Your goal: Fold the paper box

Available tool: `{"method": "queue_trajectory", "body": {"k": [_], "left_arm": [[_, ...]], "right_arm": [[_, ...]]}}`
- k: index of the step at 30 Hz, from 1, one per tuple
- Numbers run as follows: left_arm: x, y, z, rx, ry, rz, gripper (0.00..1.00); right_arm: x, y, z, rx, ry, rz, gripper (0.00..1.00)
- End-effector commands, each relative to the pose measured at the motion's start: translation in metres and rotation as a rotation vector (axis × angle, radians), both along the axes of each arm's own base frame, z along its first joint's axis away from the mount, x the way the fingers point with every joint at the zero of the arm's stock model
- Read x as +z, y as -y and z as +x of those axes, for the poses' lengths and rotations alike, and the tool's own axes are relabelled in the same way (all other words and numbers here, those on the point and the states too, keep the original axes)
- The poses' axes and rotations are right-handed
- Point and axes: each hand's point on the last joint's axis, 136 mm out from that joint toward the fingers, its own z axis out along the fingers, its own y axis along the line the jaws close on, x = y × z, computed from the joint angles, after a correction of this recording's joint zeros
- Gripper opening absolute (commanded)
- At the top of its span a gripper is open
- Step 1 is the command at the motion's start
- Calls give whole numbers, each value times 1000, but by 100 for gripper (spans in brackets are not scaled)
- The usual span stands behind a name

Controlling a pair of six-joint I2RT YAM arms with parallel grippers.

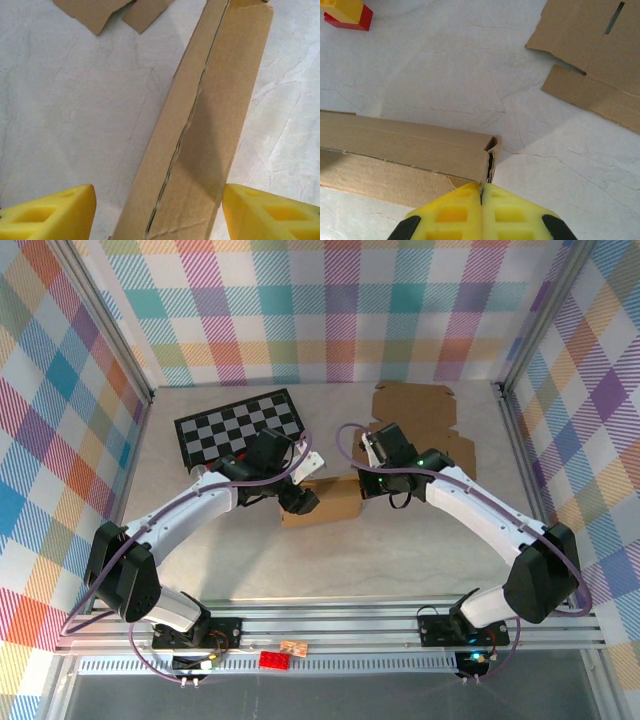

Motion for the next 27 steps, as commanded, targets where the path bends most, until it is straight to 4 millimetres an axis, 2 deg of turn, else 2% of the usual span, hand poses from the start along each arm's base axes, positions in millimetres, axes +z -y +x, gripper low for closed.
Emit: {"method": "queue_trajectory", "body": {"k": [1,4,7,13,19,23,27], "left_arm": [[-6,-1,-2,1,-23,-14,65],[-9,-2,0,15,-17,-7,66],[-3,-4,7,49,6,-11,69],[28,-10,16,173,29,-117,72],[51,-22,8,254,12,-231,74],[60,-46,4,368,7,-219,74],[57,-84,-11,502,-36,-107,66]], "right_arm": [[-5,-4,-6,-42,-57,6,0],[-6,-8,-6,-59,-50,9,0],[-13,-5,-7,-76,-42,-33,0],[-13,0,-4,-94,-19,-60,0],[-13,-3,-4,-91,-17,-81,0],[-12,-5,-4,-90,-16,-88,0],[-11,-7,-3,-88,-19,-92,0]]}}
